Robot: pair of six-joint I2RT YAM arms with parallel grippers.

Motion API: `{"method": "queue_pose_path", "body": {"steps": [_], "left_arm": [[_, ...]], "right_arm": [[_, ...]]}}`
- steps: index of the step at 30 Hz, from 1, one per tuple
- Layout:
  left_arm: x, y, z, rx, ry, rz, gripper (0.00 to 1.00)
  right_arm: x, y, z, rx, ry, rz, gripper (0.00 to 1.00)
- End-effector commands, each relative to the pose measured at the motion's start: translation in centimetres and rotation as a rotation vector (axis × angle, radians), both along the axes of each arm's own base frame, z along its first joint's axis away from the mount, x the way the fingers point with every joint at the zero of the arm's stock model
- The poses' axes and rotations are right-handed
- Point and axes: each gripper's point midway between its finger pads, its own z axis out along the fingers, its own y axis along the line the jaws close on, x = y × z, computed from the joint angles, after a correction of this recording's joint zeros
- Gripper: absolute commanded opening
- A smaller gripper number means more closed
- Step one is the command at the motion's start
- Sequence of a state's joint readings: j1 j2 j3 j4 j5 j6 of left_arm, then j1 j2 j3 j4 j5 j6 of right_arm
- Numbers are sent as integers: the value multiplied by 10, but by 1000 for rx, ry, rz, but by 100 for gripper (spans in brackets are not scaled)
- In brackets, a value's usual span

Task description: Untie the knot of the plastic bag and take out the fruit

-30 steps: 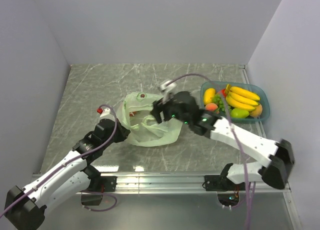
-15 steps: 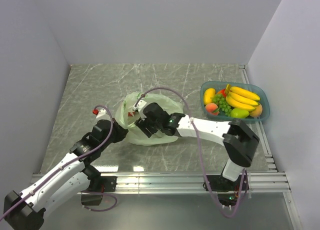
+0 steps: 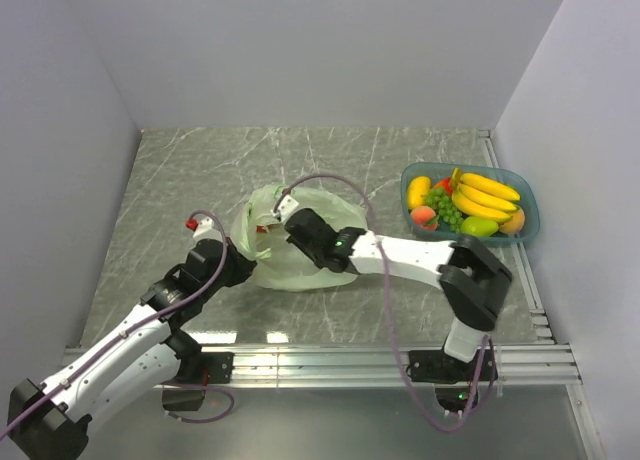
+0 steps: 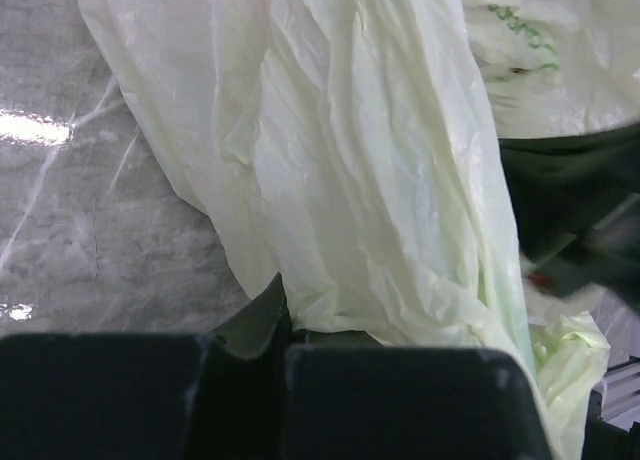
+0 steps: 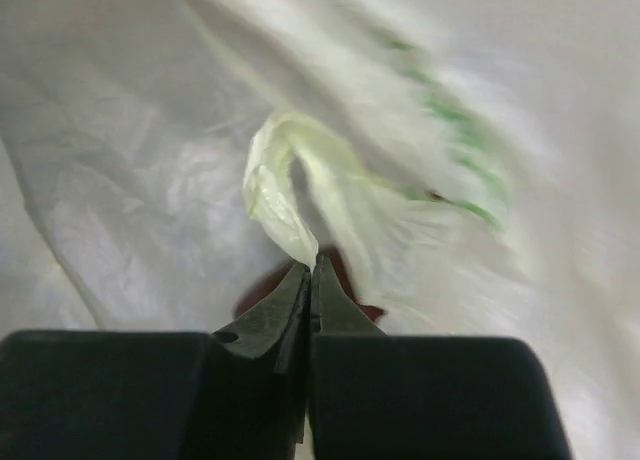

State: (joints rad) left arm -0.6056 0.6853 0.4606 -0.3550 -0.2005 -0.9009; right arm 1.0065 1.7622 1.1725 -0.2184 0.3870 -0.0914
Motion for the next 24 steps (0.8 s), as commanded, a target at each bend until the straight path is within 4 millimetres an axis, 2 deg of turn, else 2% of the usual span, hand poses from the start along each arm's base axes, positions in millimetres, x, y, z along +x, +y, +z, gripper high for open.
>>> {"method": "queue_pose_path", "body": {"steps": [1,2,3,4,5,6,7,9,10,12,13,16,19,22,24], "left_arm": [[5,-7,4,-4,-24,-24,1],[6,-8,2,-2,-21,-30,1],[4,-10,1,-3,-16,-43,1],[6,-11,-2,4,-12,-49,1],[6,-13,-3,4,-11,-58,1],[5,-15,-4,2,-9,-71,1],[6,-17,-6,5,-10,-82,1],[7,-19,-5,6,-18,-92,1],[7,-21,-5,8,-14,-108,1],[8,-24,-4,6,-21,-124,1],[8,-26,-4,5,-20,-132,1],[8,-27,-3,4,-22,-142,1],[7,-28,-2,-3,-25,-146,1],[7,-29,-1,-8,-30,-150,1],[6,-31,-1,-12,-31,-159,1]], "right_arm": [[12,-22,76,189,-156,-123,0],[10,-30,96,263,-171,-153,0],[12,-36,104,319,-178,-184,0],[14,-53,95,339,-157,-216,0],[14,-65,108,427,-159,-269,0],[17,-74,105,462,-144,-304,0],[25,-100,93,473,-125,-383,0],[28,-116,75,521,-76,-477,0],[25,-128,55,505,-51,-515,0],[27,-142,31,505,1,-582,0],[24,-148,9,467,36,-617,0],[13,-159,-30,434,120,-700,0],[-1,-158,-61,454,212,-730,0],[-12,-147,-79,490,296,-708,0],[-10,-136,-81,514,313,-660,0]]}}
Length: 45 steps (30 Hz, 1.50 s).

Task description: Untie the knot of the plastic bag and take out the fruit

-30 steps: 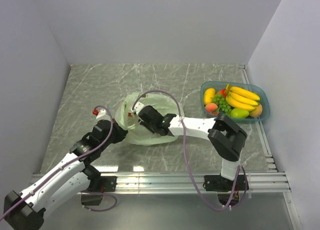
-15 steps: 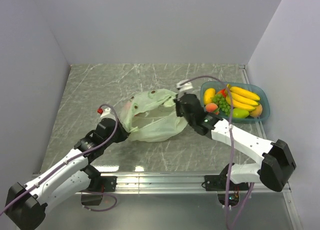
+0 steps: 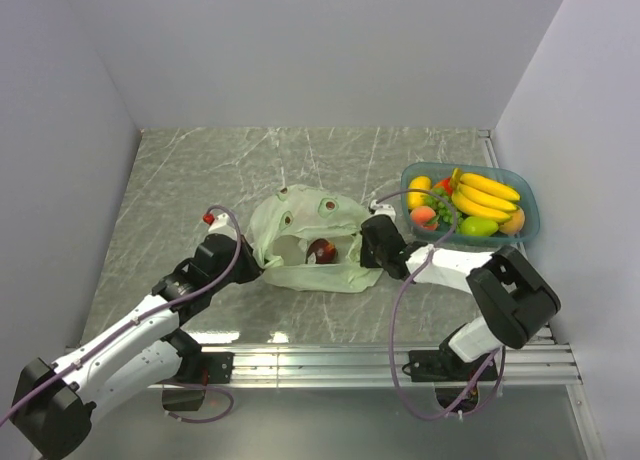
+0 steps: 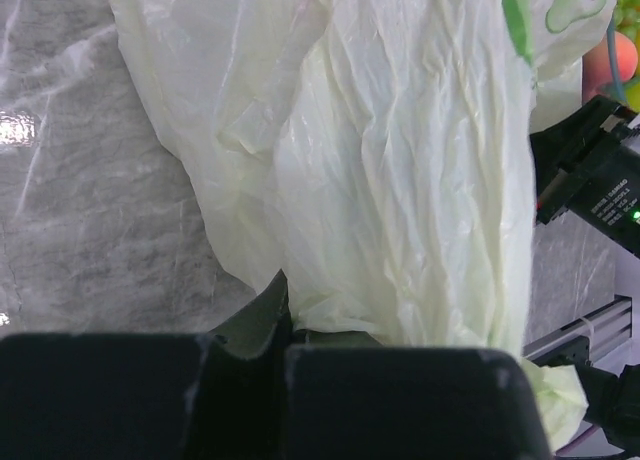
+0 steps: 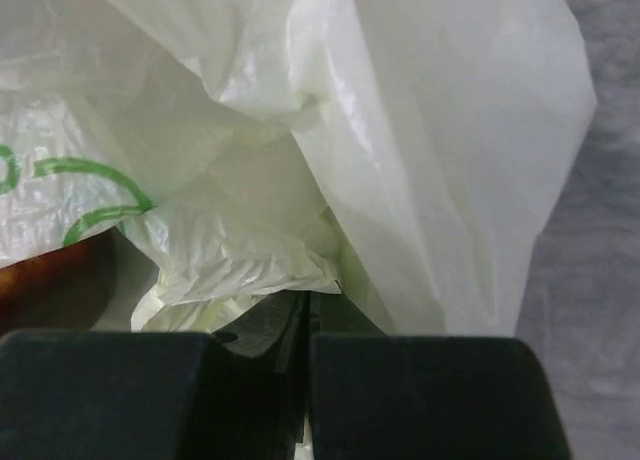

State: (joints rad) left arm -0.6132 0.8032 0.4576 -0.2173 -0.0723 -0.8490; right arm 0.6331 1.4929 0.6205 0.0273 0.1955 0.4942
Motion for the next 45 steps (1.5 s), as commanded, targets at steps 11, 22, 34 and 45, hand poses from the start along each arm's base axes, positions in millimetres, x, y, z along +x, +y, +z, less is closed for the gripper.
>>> {"method": "queue_pose_path", "body": {"steps": [11,22,34,45], "left_arm": [[5,0,5,9,-39,-5,1],[7,-3,-1,21,-26,-21,1],[4,-7,-8,11,-4,-35,1],[-11,-6,-26,6,46,-58,1]], "right_arm": [[0,18,38,79,-34,111,57],[-24,23,169,23,-284,264,77],[-27,95,161,34,-268,482,77],[-6,128,97,30,-135,423,80]]}}
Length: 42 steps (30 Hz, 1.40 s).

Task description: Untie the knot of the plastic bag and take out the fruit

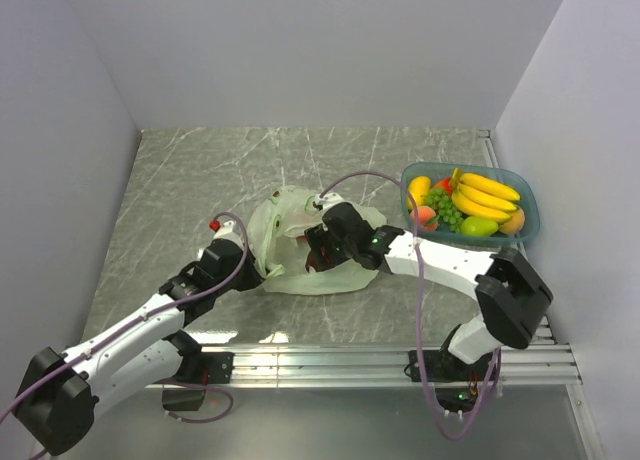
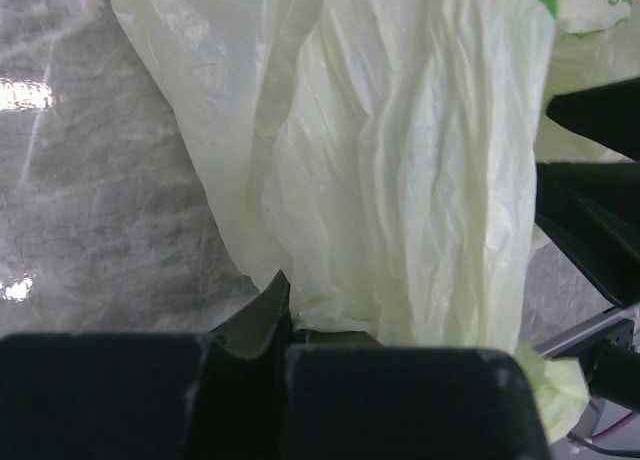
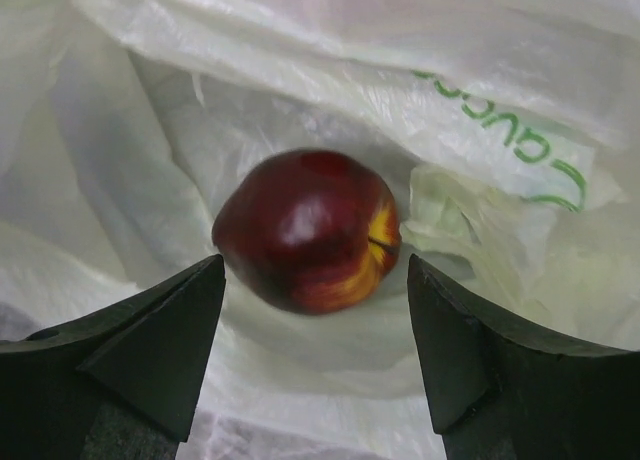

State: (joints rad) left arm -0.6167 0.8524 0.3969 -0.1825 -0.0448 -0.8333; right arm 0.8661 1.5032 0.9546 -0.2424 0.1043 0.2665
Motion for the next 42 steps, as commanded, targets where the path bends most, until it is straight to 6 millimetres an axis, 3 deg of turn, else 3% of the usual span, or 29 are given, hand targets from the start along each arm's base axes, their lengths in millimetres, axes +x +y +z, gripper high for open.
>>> {"method": "queue_pose_path", "body": {"steps": [1,11,19,20,23,29,33,36,40,42], "left_arm": [[-2,-7,6,-36,-14,-23,1],[-9,-6,-1,-31,7,-35,1],[-9,-5,0,-27,1,-42,1],[-9,-5,1,-28,-2,-39,1],[-9,-5,1,-29,-5,-42,1],[-10,-5,1,-31,-6,-40,1],[-10,-5,2,-35,-8,-41,1],[-11,-4,2,-38,-9,-36,1],[-13,-3,1,-38,-9,-38,1],[-13,-2,1,-40,-9,-35,1]], "right_arm": [[20,29,15,105,-35,-45,80],[11,35,-45,63,81,-52,84],[2,34,-47,50,100,-17,85],[-2,35,-50,44,111,-4,92],[-10,37,-51,37,121,25,98],[-20,41,-50,9,99,54,98],[-15,33,-47,-13,67,25,86],[-12,32,-34,4,30,24,63],[-5,41,7,90,-44,31,37],[-1,47,35,154,-96,33,37]]}}
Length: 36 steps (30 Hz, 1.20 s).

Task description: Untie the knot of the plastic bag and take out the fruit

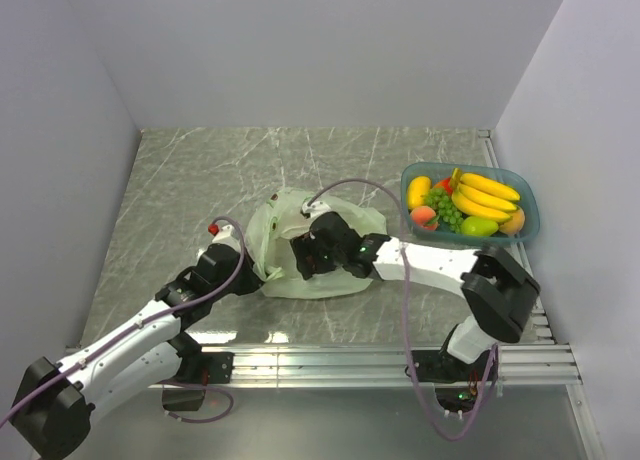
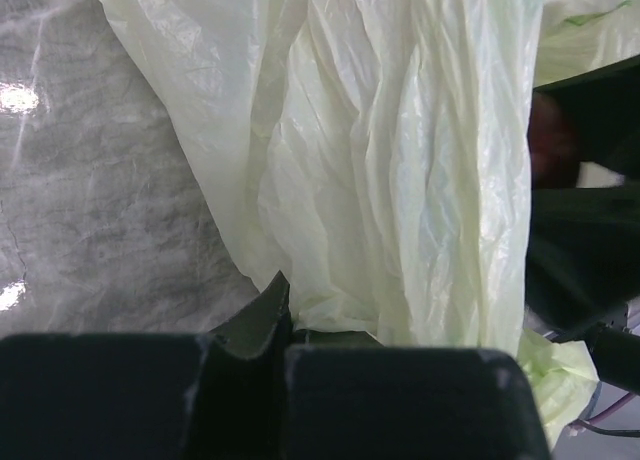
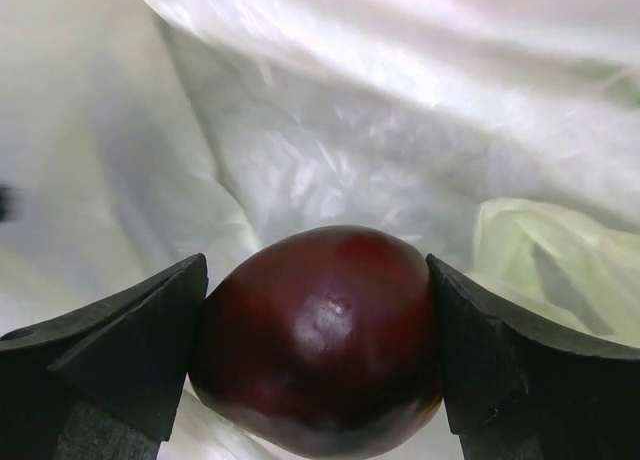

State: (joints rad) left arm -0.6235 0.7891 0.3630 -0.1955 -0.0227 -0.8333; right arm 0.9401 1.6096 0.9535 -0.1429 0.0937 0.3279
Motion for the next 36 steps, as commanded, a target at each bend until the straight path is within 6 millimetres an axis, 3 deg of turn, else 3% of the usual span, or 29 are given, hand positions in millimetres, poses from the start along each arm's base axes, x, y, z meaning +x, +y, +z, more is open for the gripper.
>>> {"method": "queue_pose_path", "body": {"steps": [1,8,12,13,15,16,19,20,23,27,29,33,34,36], "left_arm": [[-3,-3,1,-18,-3,-12,1],[-3,-3,2,-20,-5,-12,1],[-4,-2,3,-22,-5,-11,1],[-4,-2,3,-22,-7,-10,1],[-4,-1,3,-22,-8,-9,1],[-4,-1,3,-21,-6,-9,1],[-4,0,4,-20,-11,-8,1],[-4,0,5,-20,-14,-7,1],[-4,0,6,-21,-17,-8,1],[-4,0,6,-22,-21,-7,1],[-4,1,7,-21,-25,-5,1],[-4,1,9,-21,-29,-7,1],[-4,1,9,-19,-28,-7,1],[-4,1,9,-18,-27,-4,1]], "right_arm": [[18,16,74,164,-159,-12,36],[32,12,153,316,-328,-70,36],[55,-29,176,277,-424,-229,37],[67,-58,178,238,-443,-321,37],[81,-92,175,204,-444,-423,37],[92,-125,167,167,-443,-510,37],[98,-189,165,120,-465,-680,38],[105,-222,163,88,-472,-768,38],[105,-278,149,25,-448,-918,40],[106,-324,128,18,-388,-1050,42],[108,-337,119,9,-365,-1100,49],[113,-366,109,-7,-328,-1184,73],[117,-367,106,-9,-310,-1179,85],[120,-371,105,-27,-295,-1179,94]]}}
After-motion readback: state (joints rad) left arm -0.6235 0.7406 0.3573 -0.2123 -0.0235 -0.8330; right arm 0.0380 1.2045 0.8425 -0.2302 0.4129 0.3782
